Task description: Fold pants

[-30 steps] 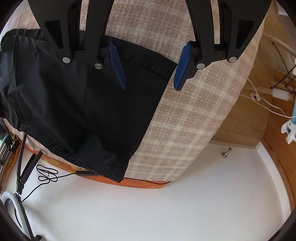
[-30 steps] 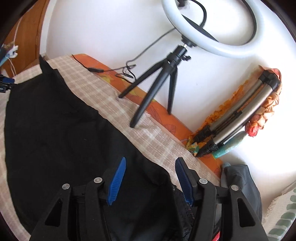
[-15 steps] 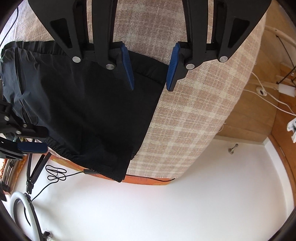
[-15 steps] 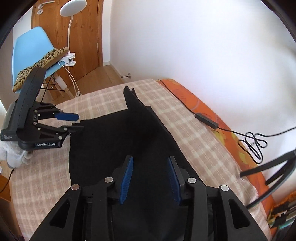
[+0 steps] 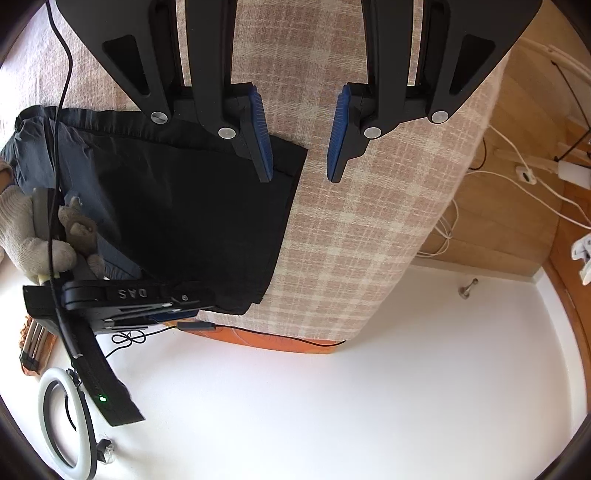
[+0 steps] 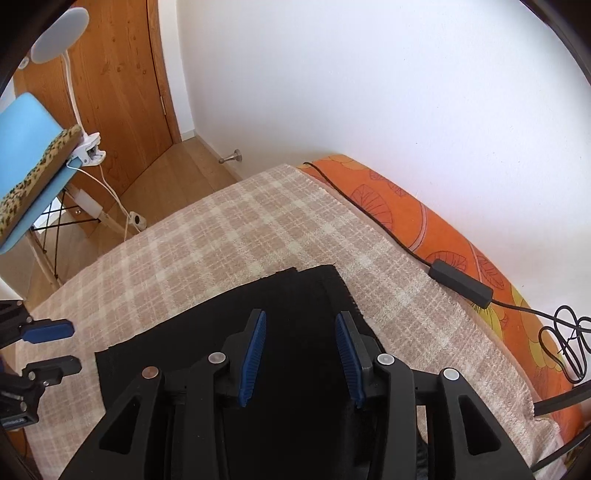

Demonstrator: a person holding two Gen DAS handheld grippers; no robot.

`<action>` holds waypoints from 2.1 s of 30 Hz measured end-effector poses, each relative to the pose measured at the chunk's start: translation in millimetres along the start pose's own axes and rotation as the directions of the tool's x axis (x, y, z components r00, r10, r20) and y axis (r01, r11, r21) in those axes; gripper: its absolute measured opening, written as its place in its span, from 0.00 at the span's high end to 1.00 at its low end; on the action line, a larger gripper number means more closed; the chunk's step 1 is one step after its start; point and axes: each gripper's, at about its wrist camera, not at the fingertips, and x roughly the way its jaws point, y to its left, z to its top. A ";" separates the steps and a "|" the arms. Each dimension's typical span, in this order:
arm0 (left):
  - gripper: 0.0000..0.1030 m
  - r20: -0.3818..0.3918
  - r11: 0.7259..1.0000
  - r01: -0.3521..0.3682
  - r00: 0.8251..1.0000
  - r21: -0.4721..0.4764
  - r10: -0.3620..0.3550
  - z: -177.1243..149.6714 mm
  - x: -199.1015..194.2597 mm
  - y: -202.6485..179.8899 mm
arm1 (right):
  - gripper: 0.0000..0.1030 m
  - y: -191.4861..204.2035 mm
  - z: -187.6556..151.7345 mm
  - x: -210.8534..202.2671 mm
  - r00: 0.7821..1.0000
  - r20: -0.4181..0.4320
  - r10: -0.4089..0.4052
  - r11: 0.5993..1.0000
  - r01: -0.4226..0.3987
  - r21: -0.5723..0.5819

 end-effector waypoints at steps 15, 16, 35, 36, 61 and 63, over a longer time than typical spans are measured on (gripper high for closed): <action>0.72 -0.017 0.995 0.055 0.998 -0.087 -0.056 -13.7 -10.5 10.3 | 0.44 76.7 -107.8 -42.6 0.987 -0.146 0.068 0.967 -0.101 -0.232; 0.72 -0.015 0.994 0.055 0.998 -0.092 -0.057 -14.4 -12.3 10.9 | 0.46 71.8 -108.3 -42.7 0.985 -0.149 0.082 0.970 -0.113 -0.213; 0.72 -0.006 0.994 0.038 0.999 -0.103 -0.039 -14.1 -23.8 11.3 | 0.98 82.2 -105.2 -43.9 0.977 -0.137 0.163 0.970 -0.184 -0.160; 0.72 -0.005 0.994 0.041 0.999 -0.101 -0.042 -13.8 -24.2 10.4 | 0.98 84.8 -104.6 -41.6 0.973 -0.138 0.187 0.966 -0.207 -0.152; 0.53 -0.012 0.932 0.231 0.971 0.279 -0.237 -3.0 -78.5 -195.4 | 0.31 -79.3 -351.3 -308.8 0.955 0.019 -0.295 0.836 0.248 0.489; 0.52 -0.036 0.908 0.259 0.964 0.330 -0.262 -7.4 -76.6 -225.6 | 0.28 -100.3 -381.7 -327.8 0.943 -0.008 -0.333 0.784 0.281 0.553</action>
